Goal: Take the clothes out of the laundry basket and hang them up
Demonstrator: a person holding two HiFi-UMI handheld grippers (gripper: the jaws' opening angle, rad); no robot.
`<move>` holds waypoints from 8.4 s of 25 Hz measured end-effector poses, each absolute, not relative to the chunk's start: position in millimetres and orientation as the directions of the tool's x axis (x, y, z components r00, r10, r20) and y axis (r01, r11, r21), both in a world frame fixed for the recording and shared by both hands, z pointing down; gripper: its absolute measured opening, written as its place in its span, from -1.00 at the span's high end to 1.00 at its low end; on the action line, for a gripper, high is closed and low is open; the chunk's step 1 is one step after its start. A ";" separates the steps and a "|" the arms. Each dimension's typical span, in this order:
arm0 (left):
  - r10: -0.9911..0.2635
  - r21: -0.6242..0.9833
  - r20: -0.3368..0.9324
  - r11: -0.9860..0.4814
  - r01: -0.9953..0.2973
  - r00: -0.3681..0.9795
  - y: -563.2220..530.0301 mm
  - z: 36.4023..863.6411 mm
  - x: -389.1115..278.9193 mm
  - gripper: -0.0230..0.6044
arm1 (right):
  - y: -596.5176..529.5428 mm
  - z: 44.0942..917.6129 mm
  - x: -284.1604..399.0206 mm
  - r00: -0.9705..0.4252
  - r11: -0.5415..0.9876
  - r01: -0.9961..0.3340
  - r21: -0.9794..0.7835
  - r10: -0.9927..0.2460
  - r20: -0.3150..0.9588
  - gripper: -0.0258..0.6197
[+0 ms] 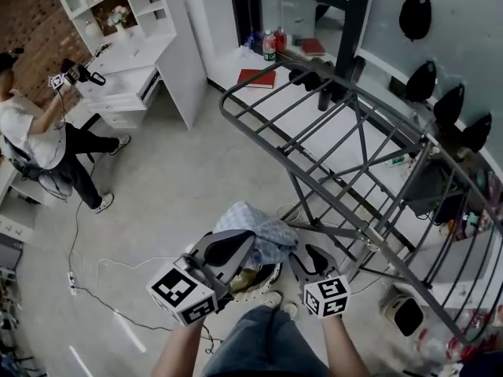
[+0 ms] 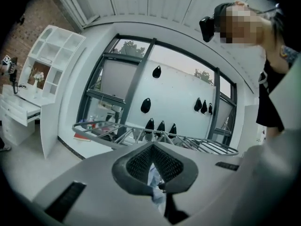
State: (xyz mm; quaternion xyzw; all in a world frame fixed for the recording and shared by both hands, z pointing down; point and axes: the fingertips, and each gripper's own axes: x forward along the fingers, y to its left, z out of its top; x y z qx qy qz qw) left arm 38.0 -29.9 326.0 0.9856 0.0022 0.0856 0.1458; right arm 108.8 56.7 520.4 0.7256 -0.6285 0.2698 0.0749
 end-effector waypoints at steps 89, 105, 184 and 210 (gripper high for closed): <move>0.559 0.116 -0.054 -0.819 0.561 0.827 220.5 211.2 356.2 0.86 | 418.0 212.8 334.3 0.943 -0.942 -0.329 0.064 -0.323 0.086 0.87; 0.464 0.116 -0.028 -0.878 0.464 0.885 257.4 220.1 494.2 0.86 | 438.4 223.3 491.3 0.913 -0.913 -0.399 0.090 -0.385 0.137 0.87; -0.516 0.081 0.182 -0.840 -0.536 0.837 -166.1 306.7 32.0 0.37 | -51.9 247.3 164.2 0.157 -0.152 -0.987 0.042 -0.975 0.158 0.48; -0.722 0.087 0.459 -0.543 -0.835 0.517 -161.5 657.6 -179.3 0.37 | -163.1 611.5 -40.3 -0.363 0.373 -0.925 -0.064 -0.825 0.433 0.48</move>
